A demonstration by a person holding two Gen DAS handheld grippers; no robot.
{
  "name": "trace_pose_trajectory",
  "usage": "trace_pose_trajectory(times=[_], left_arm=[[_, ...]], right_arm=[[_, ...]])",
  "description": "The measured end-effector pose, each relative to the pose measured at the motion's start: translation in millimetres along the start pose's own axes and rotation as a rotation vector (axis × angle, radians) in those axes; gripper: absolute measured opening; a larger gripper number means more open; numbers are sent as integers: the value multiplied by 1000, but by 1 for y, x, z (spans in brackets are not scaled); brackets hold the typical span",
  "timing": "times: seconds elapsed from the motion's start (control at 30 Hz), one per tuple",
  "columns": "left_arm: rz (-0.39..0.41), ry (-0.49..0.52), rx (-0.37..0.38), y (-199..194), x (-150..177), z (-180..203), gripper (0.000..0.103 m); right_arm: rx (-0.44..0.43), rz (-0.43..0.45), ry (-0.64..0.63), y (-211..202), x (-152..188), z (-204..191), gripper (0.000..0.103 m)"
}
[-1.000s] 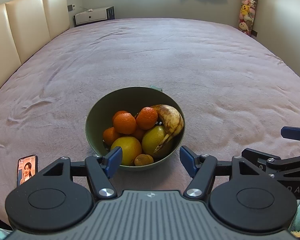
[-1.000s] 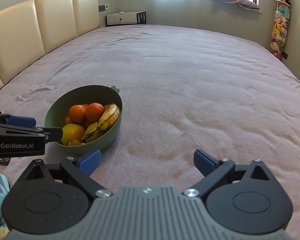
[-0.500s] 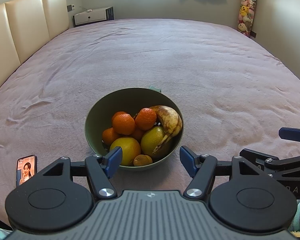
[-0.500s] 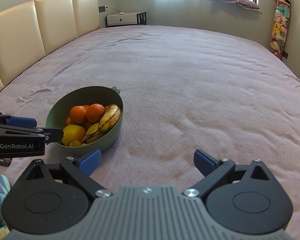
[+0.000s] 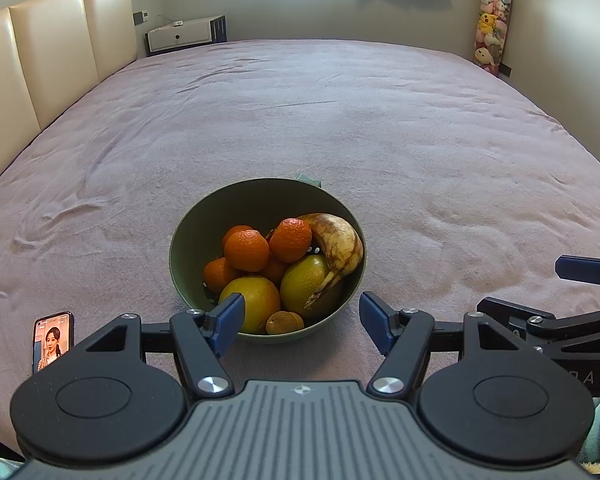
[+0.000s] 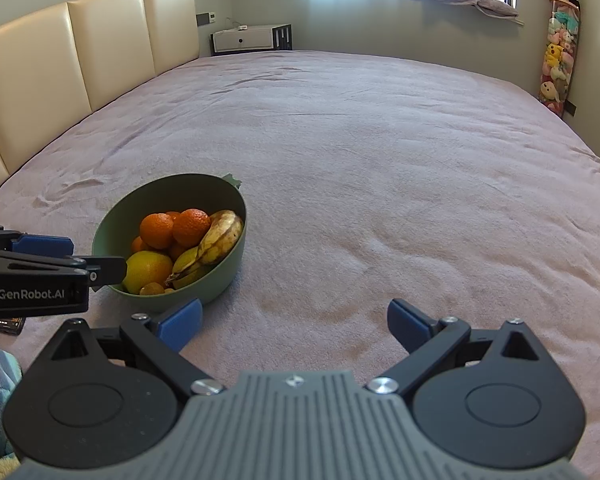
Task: Organize fruits
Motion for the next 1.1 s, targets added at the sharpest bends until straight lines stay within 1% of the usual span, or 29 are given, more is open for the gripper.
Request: trace_pose_trajectory(times=[1.1], left_arm=[[1, -1, 5, -1, -3, 3, 77]], right_arm=[[-2, -5, -3, 1, 2, -1, 96]])
Point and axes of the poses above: each gripper's, at about its wrist camera, not at the fingertips, and y roughly the way its jaws point, z to its right, x to its underside, the point moved 9 cm from there along y, roughly the way its jaws point, and after that the axes turned 9 degrees about x, right-handed, at the moved point
